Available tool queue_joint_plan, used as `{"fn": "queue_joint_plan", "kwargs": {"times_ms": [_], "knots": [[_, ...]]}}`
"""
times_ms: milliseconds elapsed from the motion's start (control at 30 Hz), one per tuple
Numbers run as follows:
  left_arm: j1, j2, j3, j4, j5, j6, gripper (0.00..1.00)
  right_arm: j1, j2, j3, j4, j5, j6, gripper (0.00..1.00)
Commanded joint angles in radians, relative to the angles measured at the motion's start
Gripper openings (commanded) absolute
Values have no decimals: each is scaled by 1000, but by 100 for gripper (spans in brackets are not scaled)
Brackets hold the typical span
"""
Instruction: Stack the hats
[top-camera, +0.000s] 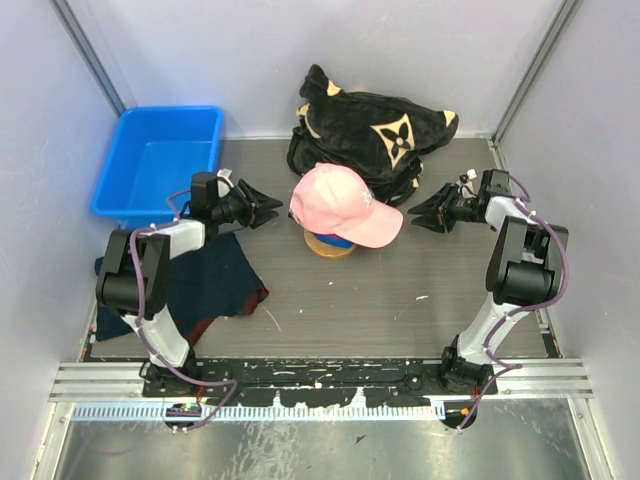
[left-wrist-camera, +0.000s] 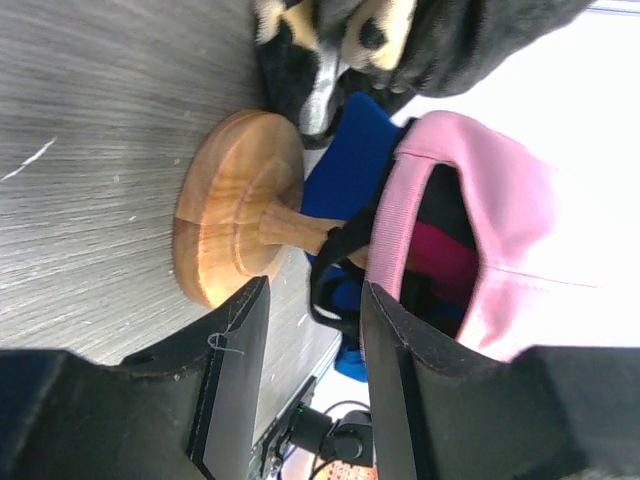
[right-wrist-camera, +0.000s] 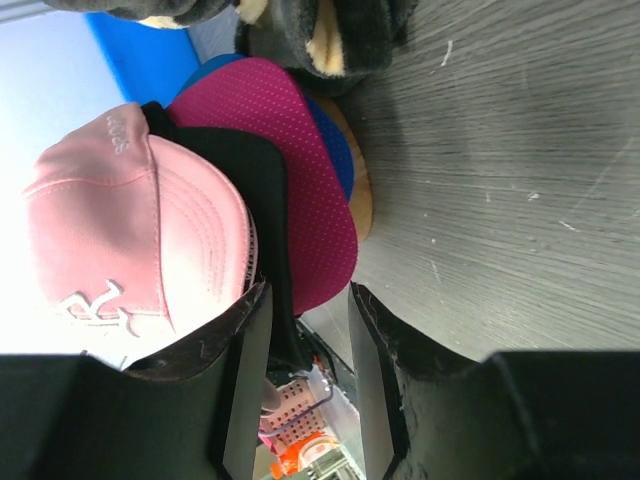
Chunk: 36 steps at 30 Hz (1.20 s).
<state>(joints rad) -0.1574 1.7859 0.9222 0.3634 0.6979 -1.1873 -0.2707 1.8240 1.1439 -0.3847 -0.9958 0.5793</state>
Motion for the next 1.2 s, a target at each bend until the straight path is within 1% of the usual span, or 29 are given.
{"fn": "queue_joint_plan", "kwargs": {"times_ms": [0, 67, 167, 300, 400, 467, 500, 533, 567, 600, 667, 733, 800, 867, 900, 933, 967, 1000, 1033, 1067, 1100, 1167], "knots": [[3, -141, 28, -10, -40, 70, 50, -4, -52, 77, -90, 102, -100, 43], [3, -194, 94, -117, -58, 155, 50, 1, -77, 94, -108, 162, -111, 43], [4, -282, 186, -296, -119, 287, 52, 12, -115, 147, -165, 296, -155, 43], [6, -395, 291, -527, -254, 463, 61, 24, -178, 144, -178, 522, -170, 43], [18, -450, 318, -612, -342, 540, 68, 51, -223, 112, -165, 672, -179, 47], [35, -474, 303, -647, -383, 548, 72, 73, -237, 102, -167, 762, -193, 57], [42, -490, 287, -660, -400, 551, 90, 86, -243, 98, -166, 801, -197, 63], [44, -505, 261, -662, -420, 555, 99, 97, -251, 92, -162, 833, -204, 86], [43, -544, 232, -663, -451, 559, 98, 111, -260, 89, -159, 869, -209, 99], [44, -584, 201, -670, -482, 564, 98, 131, -270, 89, -161, 911, -213, 100], [46, -654, 130, -691, -597, 580, 98, 156, -302, 87, -158, 982, -220, 100], [50, -719, 70, -730, -710, 607, 98, 160, -342, 87, -162, 1021, -216, 100], [56, -761, 27, -754, -789, 645, 98, 162, -382, 71, -144, 986, -214, 100], [57, -762, 13, -792, -871, 684, 98, 170, -422, 44, -117, 932, -206, 100], [56, -753, 7, -799, -939, 705, 98, 172, -436, 32, -106, 906, -205, 100], [57, -743, -5, -807, -1043, 709, 98, 174, -446, 21, -101, 890, -205, 100], [58, -736, -38, -783, -1103, 726, 98, 174, -451, 15, -98, 879, -205, 100], [58, -736, -86, -722, -1125, 785, 98, 174, -455, 11, -97, 863, -205, 100], [58, -741, -145, -622, -1113, 876, 98, 175, -457, 10, -97, 846, -202, 100], [58, -748, -223, -451, -1055, 1009, 98, 176, -458, 11, -97, 832, -200, 100], [59, -752, -293, -336, -1012, 1082, 98, 179, -460, 12, -98, 824, -200, 100], [59, -750, -451, -49, -995, 1107, 98, 186, -468, 11, -93, 831, -204, 100]]}}
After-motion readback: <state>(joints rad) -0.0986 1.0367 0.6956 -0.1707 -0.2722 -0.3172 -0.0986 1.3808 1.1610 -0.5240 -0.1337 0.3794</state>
